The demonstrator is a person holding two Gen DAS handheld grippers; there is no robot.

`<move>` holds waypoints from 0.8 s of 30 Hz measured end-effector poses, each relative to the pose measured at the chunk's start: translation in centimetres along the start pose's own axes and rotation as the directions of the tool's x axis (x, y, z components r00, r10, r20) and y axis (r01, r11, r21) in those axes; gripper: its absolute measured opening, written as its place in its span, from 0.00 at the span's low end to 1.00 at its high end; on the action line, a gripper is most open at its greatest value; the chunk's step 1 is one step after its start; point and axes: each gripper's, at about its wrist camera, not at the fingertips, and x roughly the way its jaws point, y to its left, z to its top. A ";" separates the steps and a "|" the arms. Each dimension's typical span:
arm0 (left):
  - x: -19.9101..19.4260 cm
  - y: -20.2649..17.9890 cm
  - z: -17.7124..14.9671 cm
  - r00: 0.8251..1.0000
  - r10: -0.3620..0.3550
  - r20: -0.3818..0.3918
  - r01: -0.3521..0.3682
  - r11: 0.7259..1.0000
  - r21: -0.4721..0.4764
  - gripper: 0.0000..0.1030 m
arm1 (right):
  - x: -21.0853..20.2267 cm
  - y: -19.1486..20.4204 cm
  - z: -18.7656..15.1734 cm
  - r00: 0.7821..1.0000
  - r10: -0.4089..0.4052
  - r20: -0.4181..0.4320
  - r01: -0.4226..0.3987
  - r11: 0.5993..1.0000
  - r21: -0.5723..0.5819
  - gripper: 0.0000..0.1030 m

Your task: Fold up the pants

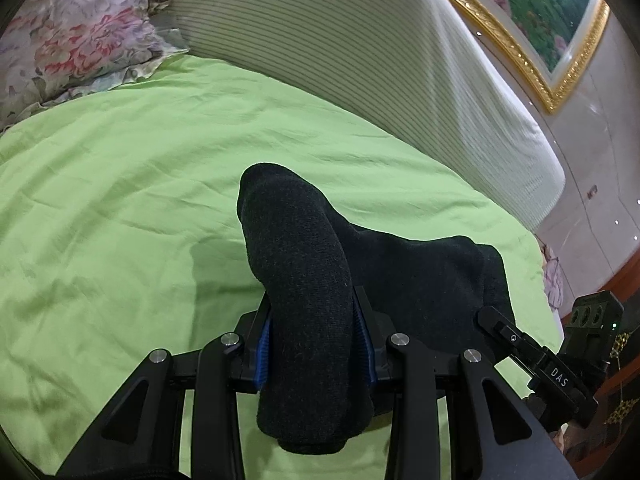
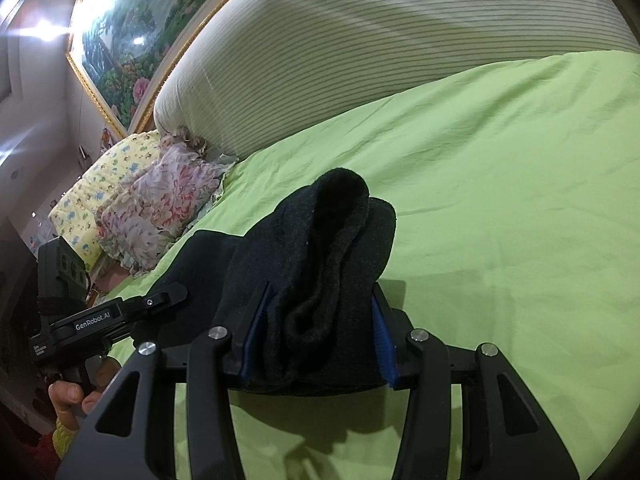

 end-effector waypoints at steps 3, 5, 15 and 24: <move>0.7 0.8 -0.1 1.000 0.008 -0.010 -0.008 1.000 -0.016 0.34 | 0.8 -0.1 -0.1 1.000 -0.013 -0.012 0.013 1.000 -0.004 0.47; 1.2 1.5 -0.1 1.000 0.011 -0.014 -0.012 1.000 -0.021 0.34 | 1.0 -0.5 -0.3 1.000 -0.021 -0.020 0.021 1.000 -0.004 0.47; 2.3 3.4 -2.1 0.998 0.049 -0.036 -0.050 0.997 -0.051 0.54 | 1.0 -4.0 -1.4 0.996 -0.091 -0.019 0.091 0.996 0.021 0.59; 1.3 3.1 -3.1 0.995 0.094 -0.016 -0.095 0.994 -0.045 0.63 | 0.0 -4.2 -2.0 0.992 -0.123 0.031 0.123 0.992 0.011 0.65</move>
